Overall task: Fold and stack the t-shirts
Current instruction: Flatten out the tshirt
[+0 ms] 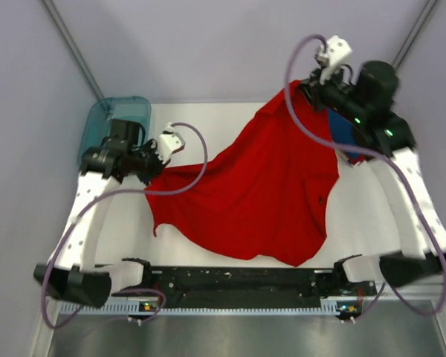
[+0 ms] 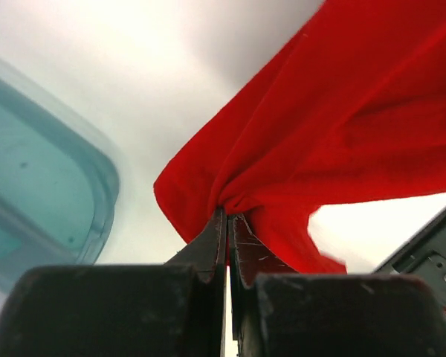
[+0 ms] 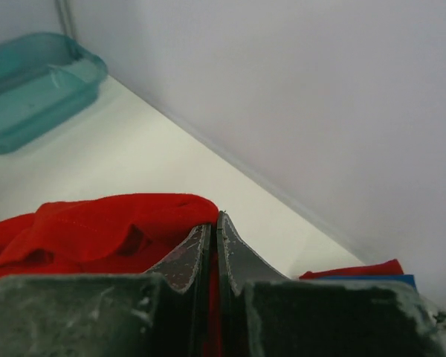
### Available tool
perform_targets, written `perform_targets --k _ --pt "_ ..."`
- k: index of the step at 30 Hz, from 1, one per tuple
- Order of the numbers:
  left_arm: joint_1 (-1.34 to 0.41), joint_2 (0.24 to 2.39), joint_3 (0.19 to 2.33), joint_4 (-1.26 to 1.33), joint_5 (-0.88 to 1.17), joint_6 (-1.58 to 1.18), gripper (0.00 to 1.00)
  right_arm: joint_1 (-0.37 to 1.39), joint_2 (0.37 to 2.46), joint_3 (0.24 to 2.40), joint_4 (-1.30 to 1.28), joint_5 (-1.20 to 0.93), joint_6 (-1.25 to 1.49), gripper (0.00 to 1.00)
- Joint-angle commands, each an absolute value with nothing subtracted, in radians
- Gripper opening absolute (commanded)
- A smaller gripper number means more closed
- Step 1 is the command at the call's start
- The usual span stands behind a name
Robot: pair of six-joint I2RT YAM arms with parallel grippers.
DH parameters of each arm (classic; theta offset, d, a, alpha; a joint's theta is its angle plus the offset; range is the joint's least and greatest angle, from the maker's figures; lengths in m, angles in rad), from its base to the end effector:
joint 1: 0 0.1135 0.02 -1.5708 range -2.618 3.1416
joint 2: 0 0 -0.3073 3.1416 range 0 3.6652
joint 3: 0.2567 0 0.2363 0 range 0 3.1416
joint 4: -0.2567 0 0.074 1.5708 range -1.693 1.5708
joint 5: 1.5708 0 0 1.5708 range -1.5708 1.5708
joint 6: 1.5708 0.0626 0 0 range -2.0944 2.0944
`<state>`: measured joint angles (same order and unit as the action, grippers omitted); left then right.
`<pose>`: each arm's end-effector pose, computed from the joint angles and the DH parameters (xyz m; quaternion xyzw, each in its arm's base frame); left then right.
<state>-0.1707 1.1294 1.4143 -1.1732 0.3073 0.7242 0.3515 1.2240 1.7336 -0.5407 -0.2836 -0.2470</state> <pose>0.1697 -0.0485 0.4094 0.4491 0.8174 -0.0484 0.3575 0.2004 0.0921 0.5622 -0.3035 0.6502 0.1373 0.6828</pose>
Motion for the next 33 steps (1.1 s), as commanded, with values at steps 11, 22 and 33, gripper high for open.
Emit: perform_targets --k 11,22,33 --pt "-0.163 1.755 1.680 -0.716 0.115 0.610 0.66 0.216 2.073 2.219 -0.560 -0.098 -0.046 0.63" --pt "-0.153 1.355 1.044 -0.790 0.189 1.109 0.52 0.319 1.487 1.308 -0.597 -0.060 0.133 0.55" --pt "-0.054 1.327 0.805 -0.614 0.253 1.404 0.60 0.753 1.351 0.948 -0.660 -0.241 -0.078 0.80"
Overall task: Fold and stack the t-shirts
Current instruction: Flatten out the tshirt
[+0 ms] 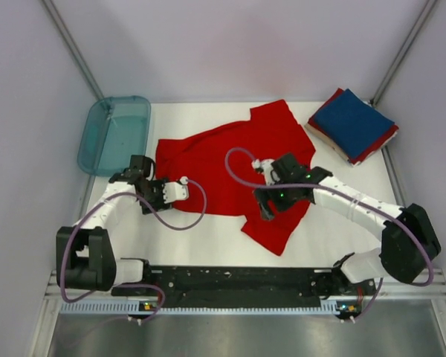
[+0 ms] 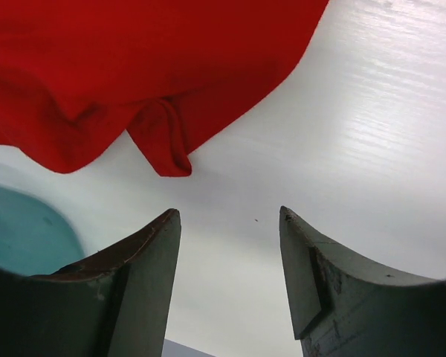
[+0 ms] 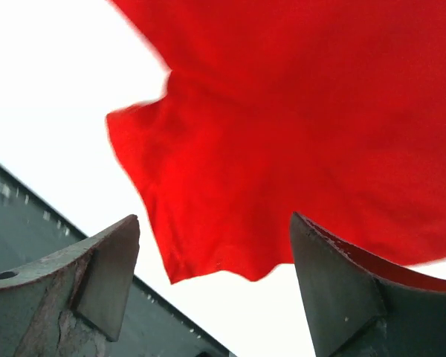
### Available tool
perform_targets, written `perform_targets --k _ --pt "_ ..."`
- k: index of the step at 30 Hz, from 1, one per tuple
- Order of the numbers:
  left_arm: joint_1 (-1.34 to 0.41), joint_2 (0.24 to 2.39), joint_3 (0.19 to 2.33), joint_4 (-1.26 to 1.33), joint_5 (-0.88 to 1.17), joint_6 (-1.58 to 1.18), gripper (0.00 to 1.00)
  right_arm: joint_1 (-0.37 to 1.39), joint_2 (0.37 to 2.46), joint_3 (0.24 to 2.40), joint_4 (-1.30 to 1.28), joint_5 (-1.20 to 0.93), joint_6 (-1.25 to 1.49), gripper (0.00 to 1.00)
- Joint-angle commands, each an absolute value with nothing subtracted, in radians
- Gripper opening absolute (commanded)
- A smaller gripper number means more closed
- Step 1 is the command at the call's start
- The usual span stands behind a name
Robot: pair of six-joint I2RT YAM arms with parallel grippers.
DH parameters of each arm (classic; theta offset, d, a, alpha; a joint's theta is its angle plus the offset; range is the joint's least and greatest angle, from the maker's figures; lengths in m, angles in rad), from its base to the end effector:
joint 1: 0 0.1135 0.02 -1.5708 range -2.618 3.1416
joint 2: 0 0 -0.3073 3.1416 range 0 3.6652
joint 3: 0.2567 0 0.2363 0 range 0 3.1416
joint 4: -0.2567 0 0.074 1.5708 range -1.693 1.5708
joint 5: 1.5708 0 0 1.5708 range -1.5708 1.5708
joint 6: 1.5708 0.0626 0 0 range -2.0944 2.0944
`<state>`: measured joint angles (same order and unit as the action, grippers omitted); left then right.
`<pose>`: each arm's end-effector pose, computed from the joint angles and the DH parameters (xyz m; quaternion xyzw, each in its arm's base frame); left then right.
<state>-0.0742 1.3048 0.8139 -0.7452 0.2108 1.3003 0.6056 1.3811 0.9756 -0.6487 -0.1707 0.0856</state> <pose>0.2119 -0.0289 0.2274 0.6356 0.7468 0.0105 0.1952 0.2100 0.1583 0.2623 -0.2687 0.9253 0.1638 0.2115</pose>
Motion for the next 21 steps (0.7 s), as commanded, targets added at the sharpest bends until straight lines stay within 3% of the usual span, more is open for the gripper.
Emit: perform_targets --k 1,6,12,14,16,19,21 --pt "-0.043 1.354 0.816 -0.606 0.250 1.398 0.61 0.796 1.362 0.936 -0.666 -0.220 -0.122 0.81" --pt "-0.008 1.479 0.867 -0.598 0.235 1.364 0.62 0.939 1.466 0.900 -0.681 -0.164 -0.276 0.82" --pt "-0.006 1.545 0.876 -0.586 0.252 1.310 0.65 1.009 1.678 0.923 -0.727 -0.095 -0.276 0.81" --pt "-0.006 1.563 0.879 -0.575 0.245 1.276 0.65 1.009 1.729 0.942 -0.753 -0.057 -0.272 0.67" --pt "-0.006 1.578 0.876 -0.529 0.218 1.238 0.65 1.009 1.733 0.945 -0.761 -0.043 -0.272 0.34" --pt "-0.008 1.611 0.894 -0.500 0.210 1.187 0.66 1.005 1.683 0.946 -0.762 -0.015 -0.282 0.06" --pt "-0.006 1.637 0.911 -0.489 0.213 1.148 0.66 0.993 1.635 0.950 -0.762 0.032 -0.281 0.00"
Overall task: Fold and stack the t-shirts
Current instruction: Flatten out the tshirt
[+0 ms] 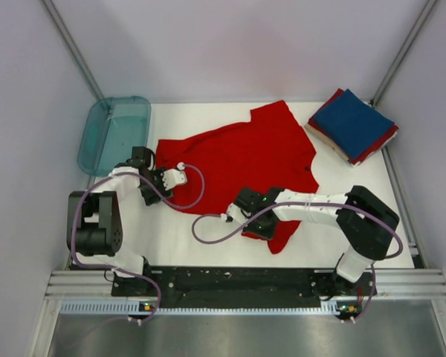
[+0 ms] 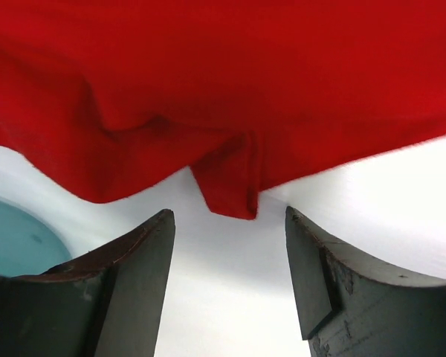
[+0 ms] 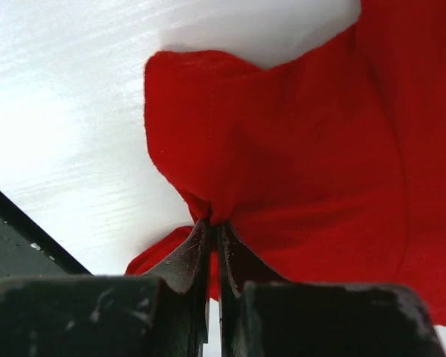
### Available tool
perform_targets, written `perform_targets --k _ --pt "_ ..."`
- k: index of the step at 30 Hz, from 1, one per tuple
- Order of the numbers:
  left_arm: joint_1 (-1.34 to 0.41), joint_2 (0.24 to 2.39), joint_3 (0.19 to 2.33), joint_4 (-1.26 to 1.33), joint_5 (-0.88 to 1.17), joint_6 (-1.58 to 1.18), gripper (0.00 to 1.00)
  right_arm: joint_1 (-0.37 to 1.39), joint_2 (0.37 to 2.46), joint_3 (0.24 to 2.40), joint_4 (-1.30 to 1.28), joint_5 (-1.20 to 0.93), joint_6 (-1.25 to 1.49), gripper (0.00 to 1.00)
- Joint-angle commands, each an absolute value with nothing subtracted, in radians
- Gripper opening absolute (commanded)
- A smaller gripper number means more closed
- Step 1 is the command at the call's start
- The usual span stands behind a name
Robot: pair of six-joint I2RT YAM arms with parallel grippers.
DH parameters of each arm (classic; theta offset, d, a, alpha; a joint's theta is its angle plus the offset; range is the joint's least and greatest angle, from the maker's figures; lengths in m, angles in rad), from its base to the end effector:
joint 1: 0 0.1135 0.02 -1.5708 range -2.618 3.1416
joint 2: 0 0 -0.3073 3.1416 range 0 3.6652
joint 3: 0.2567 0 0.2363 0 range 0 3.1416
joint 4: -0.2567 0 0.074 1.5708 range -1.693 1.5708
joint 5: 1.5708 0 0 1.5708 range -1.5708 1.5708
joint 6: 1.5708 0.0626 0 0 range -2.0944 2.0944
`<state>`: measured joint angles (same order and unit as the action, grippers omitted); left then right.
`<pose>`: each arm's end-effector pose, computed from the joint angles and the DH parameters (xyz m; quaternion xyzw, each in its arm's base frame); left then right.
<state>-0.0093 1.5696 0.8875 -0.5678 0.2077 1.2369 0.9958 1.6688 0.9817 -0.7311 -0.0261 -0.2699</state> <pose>0.2774 -0.0155 0.1949 0.5864 0.7877 0.0079 0.1888 0.1539 0.2405 0.1857 -0.5905 0.8033 0.0392 0.0666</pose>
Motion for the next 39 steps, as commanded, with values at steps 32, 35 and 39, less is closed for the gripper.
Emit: perform_targets --k 32,35,39 --pt "0.095 0.954 1.712 -1.492 0.175 0.851 0.00 0.778 0.968 1.784 -1.446 0.273 -0.215 0.00" --pt "0.095 0.971 1.762 -1.480 0.155 0.853 0.00 0.778 0.976 1.812 -1.430 0.326 -0.196 0.00" --pt "0.095 1.028 1.727 -1.330 0.192 0.854 0.00 0.763 1.058 1.819 -1.254 0.483 -0.277 0.00"
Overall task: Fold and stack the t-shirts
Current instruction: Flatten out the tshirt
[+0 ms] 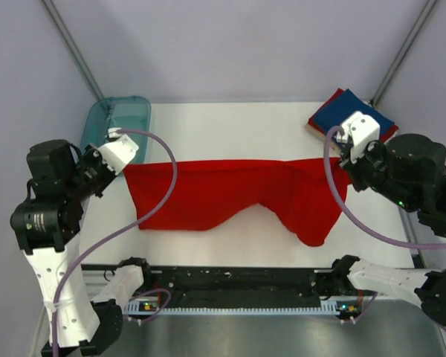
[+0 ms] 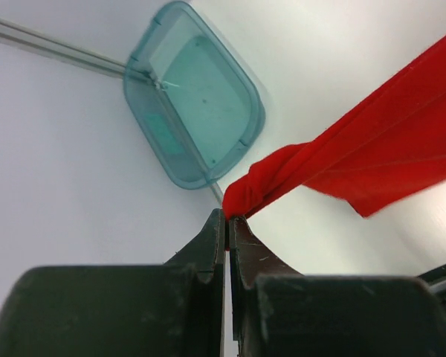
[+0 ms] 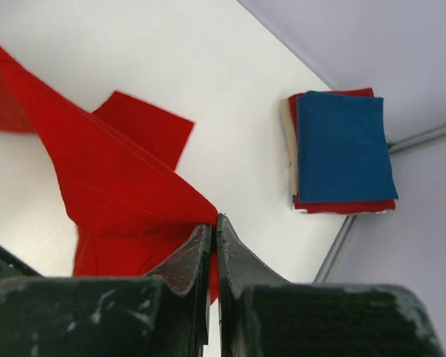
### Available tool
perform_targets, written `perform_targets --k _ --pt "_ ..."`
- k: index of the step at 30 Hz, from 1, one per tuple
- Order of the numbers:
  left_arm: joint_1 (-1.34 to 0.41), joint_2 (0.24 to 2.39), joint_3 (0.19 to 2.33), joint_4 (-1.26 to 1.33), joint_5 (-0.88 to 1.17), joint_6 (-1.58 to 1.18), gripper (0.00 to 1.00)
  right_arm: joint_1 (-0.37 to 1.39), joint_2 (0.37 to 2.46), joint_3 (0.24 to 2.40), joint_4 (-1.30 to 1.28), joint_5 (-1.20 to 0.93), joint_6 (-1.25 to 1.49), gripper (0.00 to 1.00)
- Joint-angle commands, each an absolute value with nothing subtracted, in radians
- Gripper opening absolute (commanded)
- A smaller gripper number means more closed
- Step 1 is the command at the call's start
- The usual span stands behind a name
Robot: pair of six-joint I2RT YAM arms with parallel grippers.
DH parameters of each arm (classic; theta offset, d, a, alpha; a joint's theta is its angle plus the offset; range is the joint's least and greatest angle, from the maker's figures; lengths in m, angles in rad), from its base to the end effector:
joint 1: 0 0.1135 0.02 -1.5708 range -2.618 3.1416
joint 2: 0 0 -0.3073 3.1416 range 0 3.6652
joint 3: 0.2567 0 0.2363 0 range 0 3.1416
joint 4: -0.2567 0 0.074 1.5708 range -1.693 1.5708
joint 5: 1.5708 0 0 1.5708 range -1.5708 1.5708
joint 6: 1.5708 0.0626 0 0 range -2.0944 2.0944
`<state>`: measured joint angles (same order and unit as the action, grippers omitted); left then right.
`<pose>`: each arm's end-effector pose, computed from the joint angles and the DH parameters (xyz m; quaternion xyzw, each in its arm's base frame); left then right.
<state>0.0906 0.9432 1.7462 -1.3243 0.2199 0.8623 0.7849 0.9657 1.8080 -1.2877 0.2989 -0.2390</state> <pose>0.0732 -0.0071 0.5011 0.3747 0.7763 0.1440 0.4861 0.0649 0.0388 0.5191 -0.3405 0.7681 0.0209 0.5419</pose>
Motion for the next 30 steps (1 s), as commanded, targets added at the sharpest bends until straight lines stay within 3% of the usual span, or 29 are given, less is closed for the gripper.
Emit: perform_targets --k 1,6,11,13,20,30 --pt "0.094 1.052 1.718 -1.283 0.207 0.850 0.00 0.724 1.084 1.822 -1.188 0.445 -0.316 0.00" --pt "0.092 1.239 1.755 -1.004 0.284 0.752 0.00 0.378 1.342 1.952 -0.896 0.116 -0.354 0.00" --pt "0.094 1.474 1.995 -0.771 0.217 0.560 0.00 0.262 1.766 2.498 -0.861 0.149 -0.348 0.00" --pt "0.092 1.523 2.046 -0.672 0.201 0.519 0.00 0.227 1.825 2.630 -0.787 0.163 -0.342 0.00" --pt "0.084 1.588 2.112 -0.603 0.244 0.509 0.00 0.196 1.686 2.508 -0.650 0.130 -0.420 0.00" --pt "0.083 1.410 1.685 -0.577 0.256 0.583 0.00 0.274 1.352 1.880 -0.869 0.132 -0.501 0.00"
